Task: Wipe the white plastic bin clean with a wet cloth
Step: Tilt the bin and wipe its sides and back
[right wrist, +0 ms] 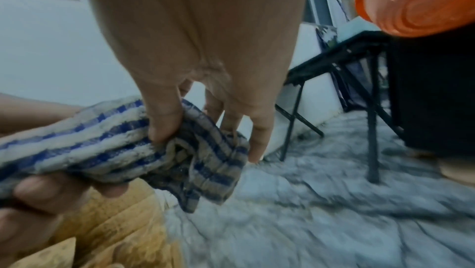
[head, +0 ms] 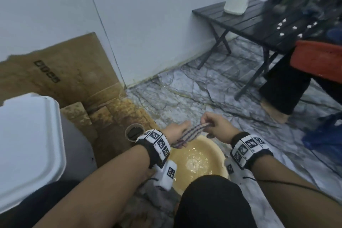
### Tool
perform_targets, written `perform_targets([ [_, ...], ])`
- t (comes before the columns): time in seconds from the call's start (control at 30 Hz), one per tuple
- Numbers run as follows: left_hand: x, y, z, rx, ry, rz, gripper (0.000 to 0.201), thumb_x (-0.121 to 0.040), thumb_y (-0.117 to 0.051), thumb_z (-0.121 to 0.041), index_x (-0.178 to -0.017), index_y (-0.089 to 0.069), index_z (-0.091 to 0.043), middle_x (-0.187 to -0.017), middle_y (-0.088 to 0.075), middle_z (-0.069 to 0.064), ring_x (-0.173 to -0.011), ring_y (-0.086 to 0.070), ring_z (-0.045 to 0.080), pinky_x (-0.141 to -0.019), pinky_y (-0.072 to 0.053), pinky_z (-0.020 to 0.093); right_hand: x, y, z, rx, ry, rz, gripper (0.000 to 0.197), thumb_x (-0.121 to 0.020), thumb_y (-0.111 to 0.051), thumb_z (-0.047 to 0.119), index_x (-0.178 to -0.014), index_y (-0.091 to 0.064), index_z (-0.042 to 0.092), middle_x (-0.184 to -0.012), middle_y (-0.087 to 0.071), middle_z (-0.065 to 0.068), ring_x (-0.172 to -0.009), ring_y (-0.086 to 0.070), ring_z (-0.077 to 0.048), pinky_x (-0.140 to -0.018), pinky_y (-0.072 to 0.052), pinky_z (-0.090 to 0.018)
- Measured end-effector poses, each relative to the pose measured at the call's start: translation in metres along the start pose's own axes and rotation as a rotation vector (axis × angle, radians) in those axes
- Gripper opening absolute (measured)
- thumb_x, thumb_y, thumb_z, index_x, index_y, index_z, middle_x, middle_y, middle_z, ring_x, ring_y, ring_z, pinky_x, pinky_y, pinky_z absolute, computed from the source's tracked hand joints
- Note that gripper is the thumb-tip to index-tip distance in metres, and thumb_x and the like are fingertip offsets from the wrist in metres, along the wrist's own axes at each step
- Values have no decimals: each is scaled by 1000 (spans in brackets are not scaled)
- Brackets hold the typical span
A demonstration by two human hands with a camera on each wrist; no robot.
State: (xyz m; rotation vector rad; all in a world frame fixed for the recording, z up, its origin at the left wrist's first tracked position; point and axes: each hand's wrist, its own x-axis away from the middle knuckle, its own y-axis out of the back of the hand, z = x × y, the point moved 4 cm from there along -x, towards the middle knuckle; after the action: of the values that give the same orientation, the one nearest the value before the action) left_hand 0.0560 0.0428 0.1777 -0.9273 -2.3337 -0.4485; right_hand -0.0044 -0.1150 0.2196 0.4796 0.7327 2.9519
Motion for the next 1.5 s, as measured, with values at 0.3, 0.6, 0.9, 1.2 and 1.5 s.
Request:
perform_targets([
  [0.3,126,82,-45,-11,-381,-275,37,-98,-54,-18,-61,-50,-18,-49,-53,-9,-53,-51,9,-57,-37,24,15,-30,159,54,328,51,43,-81,-48,-20,-76,-53,22,-86,-58,-14,-64,-64,-28,-57,-54,-41],
  [0.6,238,155,-26,-163,-559,-595,29,-100,-46,-22,-121,-65,-16,-116,-69,2,-106,-63,17,-96,-46,31,39,-110,239,-65,327,179,27,-76,-51,-21,-78,-61,3,-70,-63,-19,-64,-62,-33,-69,-53,-51],
  [0.9,279,171,11,-561,-376,-642,34,-98,-44,-28,-126,-63,-30,-128,-65,1,-116,-59,23,-102,-44,34,55,-211,223,-570,32,233,18,-89,-48,9,-87,-66,9,-96,-67,-14,-84,-63,-27,-77,-51,-40],
  [1.2,273,155,56,-525,-274,-477,38,-91,-58,-33,-129,-58,-28,-105,-71,4,-90,-70,21,-80,-60,37,52,-271,190,-932,-284,422,35,-97,-51,34,-98,-68,3,-80,-74,-13,-69,-73,-26,-62,-55,-34],
  [1.5,258,186,97,-198,-356,-646,19,-86,-64,-11,-102,-63,-22,-95,-68,0,-91,-66,16,-85,-56,30,28,-302,173,-940,-403,507,33,-91,-46,9,-116,-65,-3,-103,-71,-24,-84,-72,-33,-65,-59,-37],
])
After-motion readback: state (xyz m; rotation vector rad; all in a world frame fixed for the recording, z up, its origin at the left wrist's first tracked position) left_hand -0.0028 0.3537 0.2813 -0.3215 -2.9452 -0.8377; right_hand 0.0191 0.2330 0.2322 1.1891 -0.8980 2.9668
